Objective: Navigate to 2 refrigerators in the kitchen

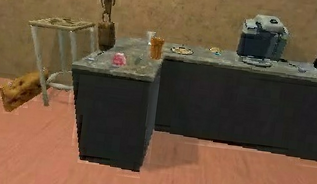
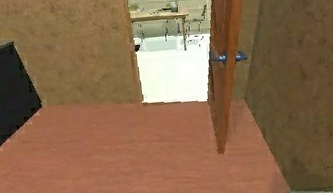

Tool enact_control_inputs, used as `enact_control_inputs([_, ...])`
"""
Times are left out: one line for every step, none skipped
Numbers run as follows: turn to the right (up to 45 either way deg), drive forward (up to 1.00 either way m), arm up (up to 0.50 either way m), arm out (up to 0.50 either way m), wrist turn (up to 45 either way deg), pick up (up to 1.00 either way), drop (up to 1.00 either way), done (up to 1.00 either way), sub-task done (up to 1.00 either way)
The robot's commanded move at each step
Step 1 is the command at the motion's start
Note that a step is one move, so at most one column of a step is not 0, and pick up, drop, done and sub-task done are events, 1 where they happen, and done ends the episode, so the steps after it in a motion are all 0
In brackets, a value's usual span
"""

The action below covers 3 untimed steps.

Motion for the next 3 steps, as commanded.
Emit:
enact_control_inputs([0.0, 0.2, 0.0, 0.0, 0.0, 0.0, 0.0, 0.0, 0.0])
enact_control_inputs([-45.0, 0.0, 0.0, 0.0, 0.0, 0.0, 0.0, 0.0, 0.0])
enact_control_inputs([-33.0, 0.0, 0.0, 0.0, 0.0, 0.0, 0.0, 0.0, 0.0])
